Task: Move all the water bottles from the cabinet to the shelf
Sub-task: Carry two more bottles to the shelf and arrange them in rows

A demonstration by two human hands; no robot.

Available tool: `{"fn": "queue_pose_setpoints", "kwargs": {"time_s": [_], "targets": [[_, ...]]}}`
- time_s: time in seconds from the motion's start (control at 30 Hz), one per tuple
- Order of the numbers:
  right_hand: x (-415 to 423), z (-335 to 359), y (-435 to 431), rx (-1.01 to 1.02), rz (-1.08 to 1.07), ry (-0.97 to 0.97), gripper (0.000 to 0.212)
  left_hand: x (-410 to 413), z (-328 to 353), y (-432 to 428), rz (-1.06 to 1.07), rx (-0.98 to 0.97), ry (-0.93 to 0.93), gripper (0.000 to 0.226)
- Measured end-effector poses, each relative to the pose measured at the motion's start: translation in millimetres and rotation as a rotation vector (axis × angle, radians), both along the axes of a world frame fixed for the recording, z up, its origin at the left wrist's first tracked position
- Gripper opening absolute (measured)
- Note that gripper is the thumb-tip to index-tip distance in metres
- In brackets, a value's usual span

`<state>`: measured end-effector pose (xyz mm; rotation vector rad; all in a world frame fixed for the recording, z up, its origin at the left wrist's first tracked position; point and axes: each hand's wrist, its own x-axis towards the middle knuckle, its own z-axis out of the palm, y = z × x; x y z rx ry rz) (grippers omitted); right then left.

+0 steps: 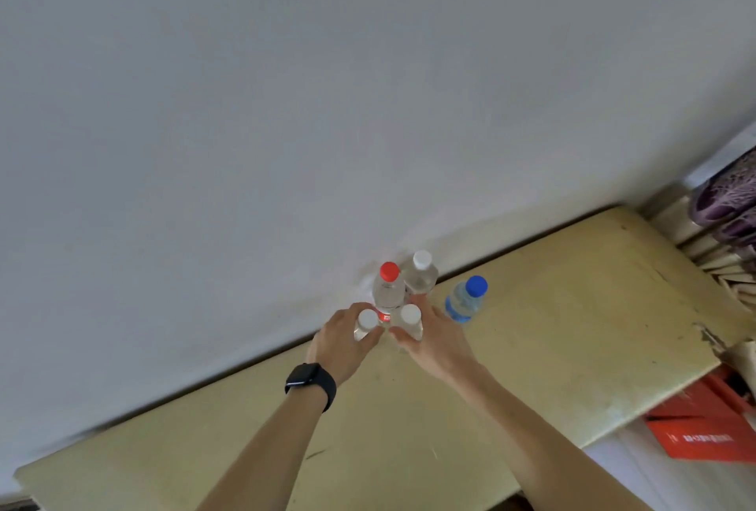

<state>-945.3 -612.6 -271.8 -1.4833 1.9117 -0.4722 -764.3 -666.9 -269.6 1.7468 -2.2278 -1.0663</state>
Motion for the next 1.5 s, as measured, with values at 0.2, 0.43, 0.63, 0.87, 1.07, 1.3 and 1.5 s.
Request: {"fn": "queue_pose_setpoints", "kwargs": {"time_s": [0.2, 0.43, 0.63, 0.87, 1.07, 1.3, 1.5], "targets": [[0, 3, 42, 0.017, -0.138, -0.051, 0.041, 17, 3, 37, 0.064, 0.035, 0.106, 0.034], [5, 31, 168, -0.038, -0.450, -0.172, 0.034, 43, 24, 96, 0.106, 0.095, 0.281, 0.023], [10, 61, 263, -0.039, -0.692, -0.119, 0.042, 31, 41, 142, -0.042, 0.128, 0.304, 0.028], [-1, 86, 366, -0.099, -0.892, -0.108, 0.031, -20, 58, 203, -0.241, 0.181, 0.336, 0.027], [-12, 110, 502, -0.226, -1.101, -0.058, 0.022, -84, 76, 290, -0.522, 0.123, 0.331, 0.025], [0, 138, 723, -0.283, -1.360, 0.170, 0.052, -153, 99, 471, -0.875, 0.209, 0.479, 0.039], [33, 162, 888, -0.233, -1.599, 0.339, 0.067, -209, 132, 648, -1.079, 0.419, 0.537, 0.049]]}}
